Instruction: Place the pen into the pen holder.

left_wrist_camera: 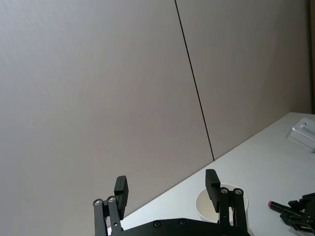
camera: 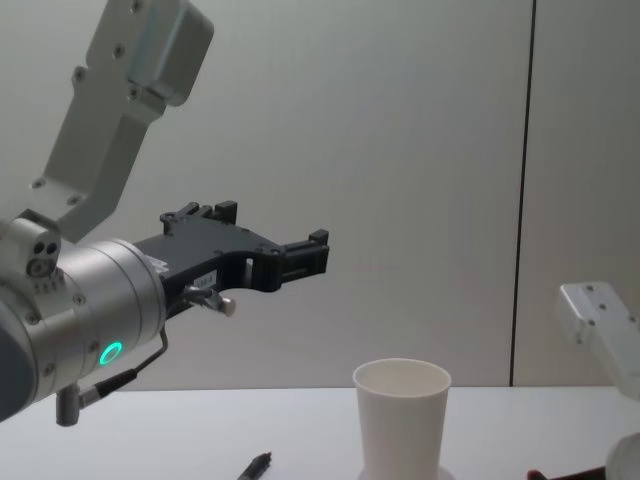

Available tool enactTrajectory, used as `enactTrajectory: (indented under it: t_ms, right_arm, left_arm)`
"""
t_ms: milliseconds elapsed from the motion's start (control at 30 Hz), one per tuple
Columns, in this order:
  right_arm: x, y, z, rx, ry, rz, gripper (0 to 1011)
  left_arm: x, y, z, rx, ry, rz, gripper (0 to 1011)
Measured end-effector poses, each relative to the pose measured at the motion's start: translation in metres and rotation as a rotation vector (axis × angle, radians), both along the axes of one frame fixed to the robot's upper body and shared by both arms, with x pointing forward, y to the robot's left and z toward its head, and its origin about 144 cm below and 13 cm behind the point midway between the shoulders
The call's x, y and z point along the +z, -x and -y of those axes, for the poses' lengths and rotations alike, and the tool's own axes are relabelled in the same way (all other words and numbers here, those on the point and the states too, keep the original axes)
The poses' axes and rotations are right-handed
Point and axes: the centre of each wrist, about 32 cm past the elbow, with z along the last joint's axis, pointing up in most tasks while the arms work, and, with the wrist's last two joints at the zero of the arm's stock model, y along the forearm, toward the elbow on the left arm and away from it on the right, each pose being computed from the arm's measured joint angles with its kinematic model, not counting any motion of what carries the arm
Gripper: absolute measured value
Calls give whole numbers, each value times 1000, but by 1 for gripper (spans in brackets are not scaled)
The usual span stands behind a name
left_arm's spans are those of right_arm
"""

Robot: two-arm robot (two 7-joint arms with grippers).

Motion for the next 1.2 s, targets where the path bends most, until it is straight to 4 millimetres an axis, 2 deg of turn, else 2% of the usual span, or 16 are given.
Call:
enactTrajectory:
  t_ms: [133, 300, 767, 1200]
  right_arm:
    - [-1, 0, 0, 3, 1, 0, 312]
    - [-2, 0, 0, 8, 2, 7, 190]
    - [5, 4, -1, 35, -16, 95, 185]
    - [16, 10, 0, 84, -59, 263, 185]
  left_arm:
    - [0, 0, 0, 0, 0, 0, 1000]
    - [0, 0, 0, 0, 0, 0, 1000]
    - [0, 0, 0, 0, 0, 0, 1000]
    - [0, 0, 0, 0, 0, 0, 1000]
